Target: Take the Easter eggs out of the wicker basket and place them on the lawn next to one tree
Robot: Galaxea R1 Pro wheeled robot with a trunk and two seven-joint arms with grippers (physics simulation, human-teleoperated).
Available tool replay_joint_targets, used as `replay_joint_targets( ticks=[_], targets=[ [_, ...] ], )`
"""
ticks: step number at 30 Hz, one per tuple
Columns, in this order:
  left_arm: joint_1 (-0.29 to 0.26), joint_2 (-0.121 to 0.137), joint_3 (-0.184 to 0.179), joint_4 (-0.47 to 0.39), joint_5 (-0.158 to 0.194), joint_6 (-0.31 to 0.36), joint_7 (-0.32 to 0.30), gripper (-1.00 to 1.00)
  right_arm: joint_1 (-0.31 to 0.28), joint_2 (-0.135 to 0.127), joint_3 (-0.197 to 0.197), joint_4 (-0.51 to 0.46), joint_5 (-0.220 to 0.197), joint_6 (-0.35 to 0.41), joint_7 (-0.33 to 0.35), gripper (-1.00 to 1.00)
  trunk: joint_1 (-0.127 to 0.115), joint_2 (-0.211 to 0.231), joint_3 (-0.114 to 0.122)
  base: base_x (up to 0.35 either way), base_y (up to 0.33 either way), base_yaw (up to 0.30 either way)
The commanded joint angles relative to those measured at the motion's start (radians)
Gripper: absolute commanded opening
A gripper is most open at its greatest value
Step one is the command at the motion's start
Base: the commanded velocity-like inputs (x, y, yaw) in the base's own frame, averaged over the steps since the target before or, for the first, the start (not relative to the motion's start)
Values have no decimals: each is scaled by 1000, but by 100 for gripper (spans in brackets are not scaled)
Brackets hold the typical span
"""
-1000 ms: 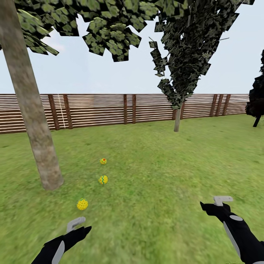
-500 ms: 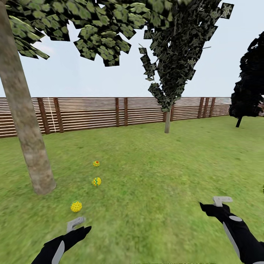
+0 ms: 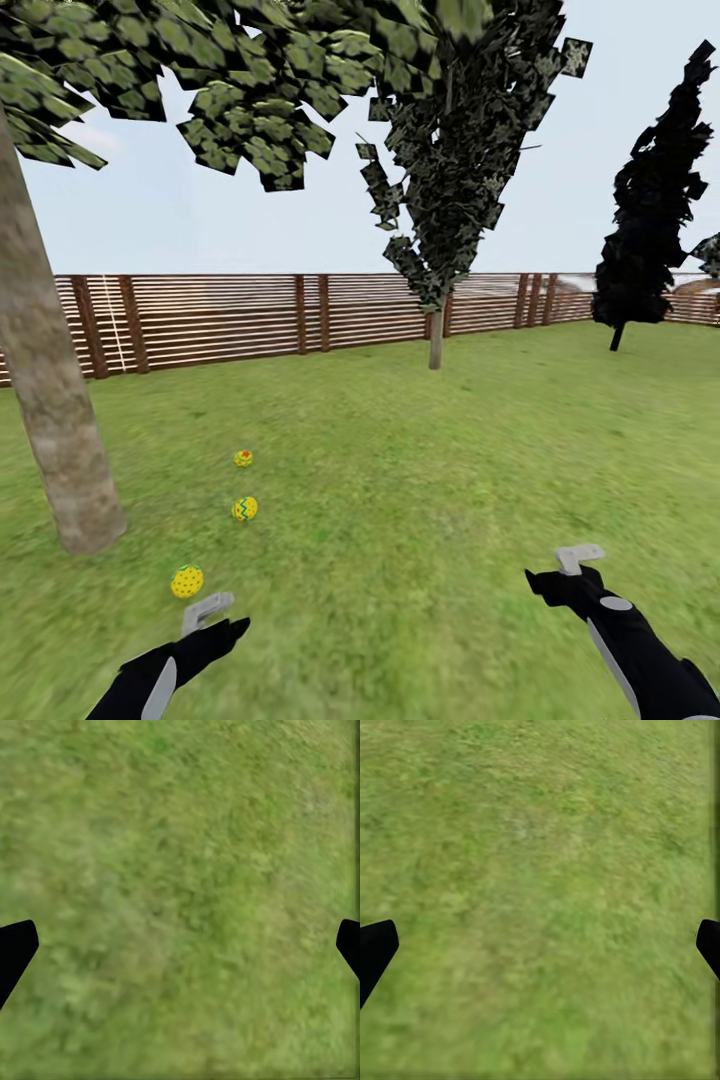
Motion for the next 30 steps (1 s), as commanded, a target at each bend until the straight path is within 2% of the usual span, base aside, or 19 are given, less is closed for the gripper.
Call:
replay_joint_targets(
  ticks=[1, 7, 9, 12, 30],
  targets=[
    [-1, 0, 7, 9, -3, 7, -7, 100, -1, 1, -4, -1, 8, 7, 8, 100, -4, 6, 3, 0, 0, -149],
    [-1, 0, 6, 30, -5, 7, -6, 100, -1, 3, -5, 74, 5, 35, 16, 100, -27, 48, 31, 0, 0, -157],
    [-1, 0, 5, 38, -6, 7, -6, 100, -1, 9, -2, 96, 5, 83, 19, 100, -34, 62, 40, 0, 0, -167],
    [-1, 0, 4, 49, -8, 7, -6, 100, -1, 15, -1, 117, 6, 115, 20, 100, -46, 83, 54, 0, 0, -190],
    [-1, -1, 2, 73, -9, 6, -5, 100, -1, 22, 6, 135, 12, 125, 19, 100, -115, 209, 121, 0, 0, -227]
  ],
)
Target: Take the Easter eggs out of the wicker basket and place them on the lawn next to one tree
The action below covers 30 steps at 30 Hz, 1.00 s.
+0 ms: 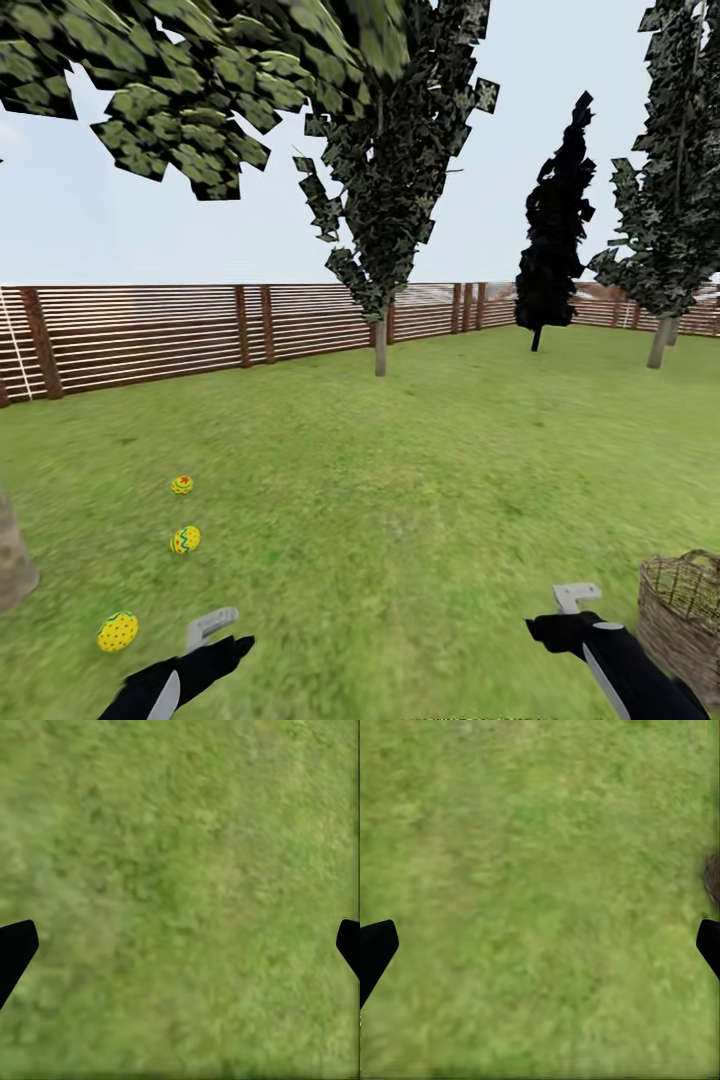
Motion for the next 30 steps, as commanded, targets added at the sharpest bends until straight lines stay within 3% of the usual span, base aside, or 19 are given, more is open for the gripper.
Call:
replay_joint_targets(
  ticks=[1, 10, 19, 30],
  targets=[
    [0, -1, 8, -1, -4, 8, -7, 100, 0, 3, -4, 2, 9, 5, 7, 100, -4, 7, 2, 0, 0, -152],
    [0, -1, 8, 1, -3, 11, -5, 100, 0, 28, 31, 56, 9, 10, -3, 100, -38, 70, 19, 0, 0, -105],
    [0, -8, 10, 26, -3, 12, -4, 100, 0, 37, 41, 59, 10, 14, -4, 100, -73, 133, 32, 0, 0, -54],
    [0, 10, 14, 32, -4, 11, -7, 100, 0, 39, 43, 59, 11, 13, -2, 100, -115, 210, 49, 0, 0, -2]
  ],
)
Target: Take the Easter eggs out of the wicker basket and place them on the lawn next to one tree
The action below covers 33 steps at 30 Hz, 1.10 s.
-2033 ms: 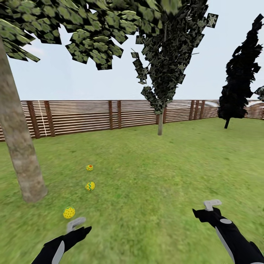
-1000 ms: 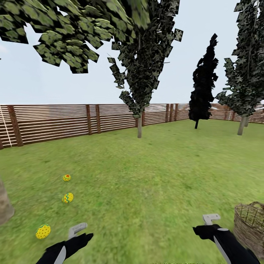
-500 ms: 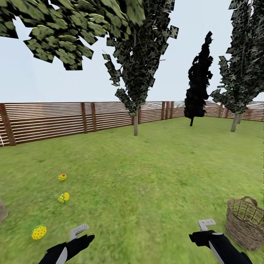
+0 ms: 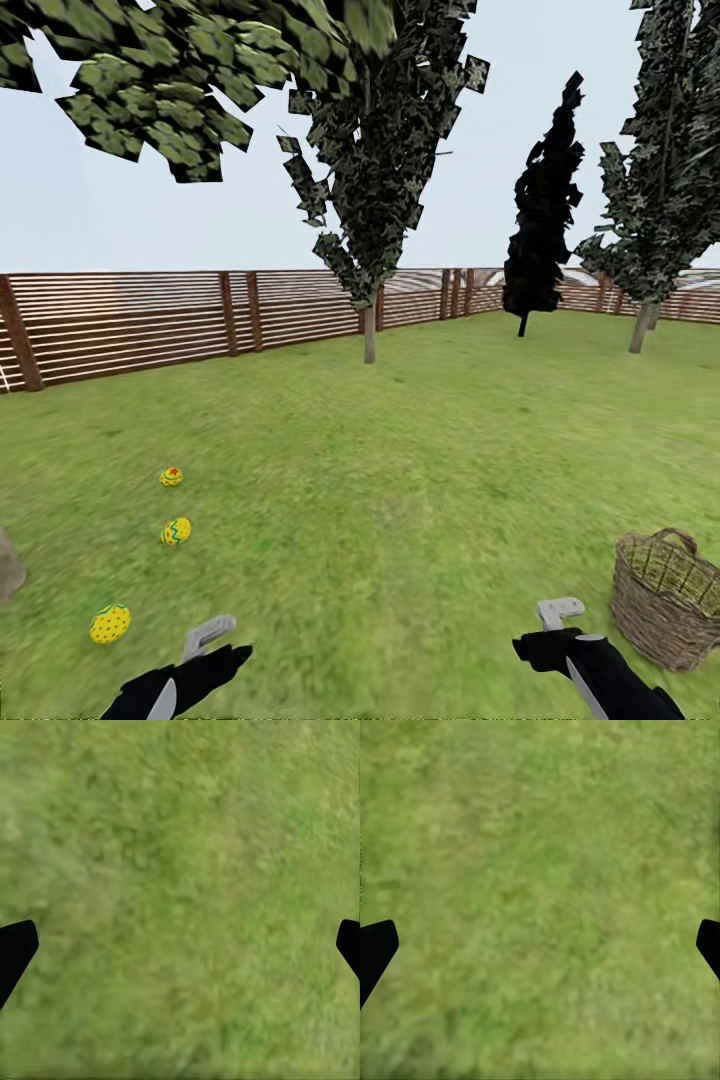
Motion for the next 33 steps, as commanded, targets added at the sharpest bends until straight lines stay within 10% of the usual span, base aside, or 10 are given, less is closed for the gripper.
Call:
replay_joint_targets(
  ticks=[1, 33],
  targets=[
    [0, 1, 8, 6, -4, 7, -7, 100, 0, 0, -1, -2, 8, 5, 6, 100, -4, 6, 1, 0, 0, 0],
    [0, 29, 5, 75, -5, 6, -4, 100, 0, 32, 91, 9, 7, 3, 9, 100, -11, 20, -45, 0, 0, 5]
  ],
)
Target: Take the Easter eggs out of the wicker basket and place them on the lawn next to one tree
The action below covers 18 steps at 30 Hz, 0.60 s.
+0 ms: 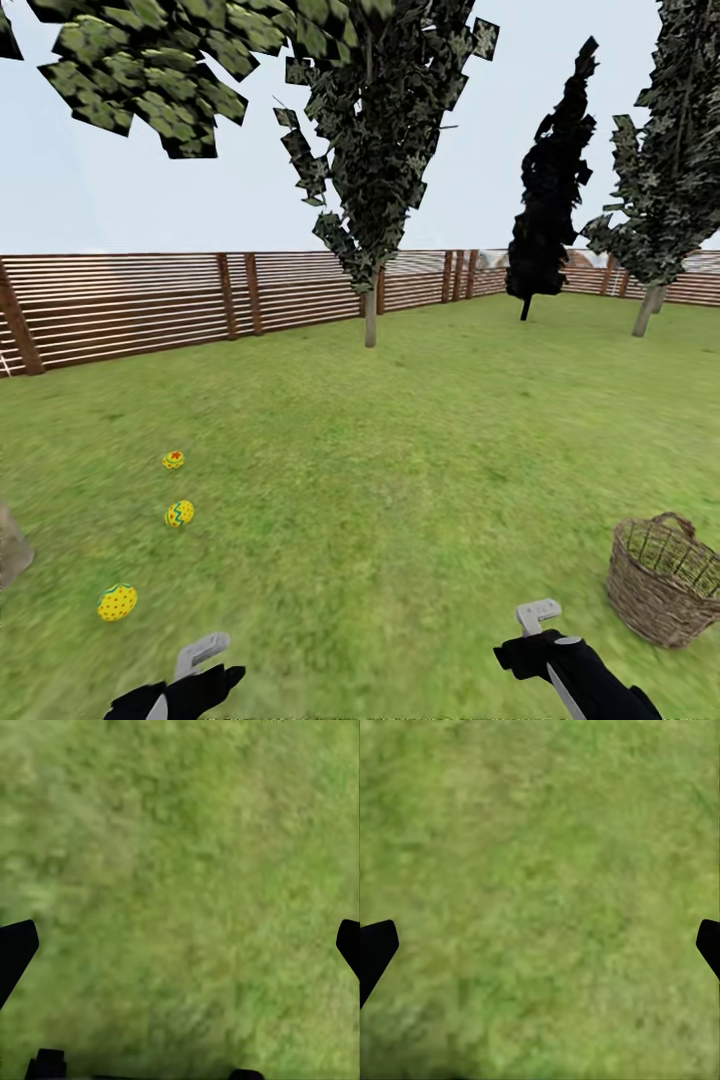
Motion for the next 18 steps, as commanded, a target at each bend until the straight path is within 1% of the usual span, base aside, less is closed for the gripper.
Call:
replay_joint_targets(
  ticks=[1, 8, 11, 18],
  targets=[
    [0, -1, 8, -1, -4, 7, -6, 100, 0, -2, 2, -2, 8, 5, 4, 100, 0, -1, -2, 0, 0, 115],
    [-1, 1, 10, -1, -4, 6, -6, 100, 0, -3, 0, -2, 8, 4, 3, 100, 0, -1, -12, 0, 0, 180],
    [-1, 1, 11, -1, -4, 6, -6, 100, 0, -8, 1, -2, 8, -1, 6, 100, 0, -1, -15, 0, 0, 187],
    [0, 2, 11, -1, -4, 6, -6, 100, 0, -14, 2, -3, 8, -10, 12, 100, 0, -1, -17, 0, 0, 62]
  ],
)
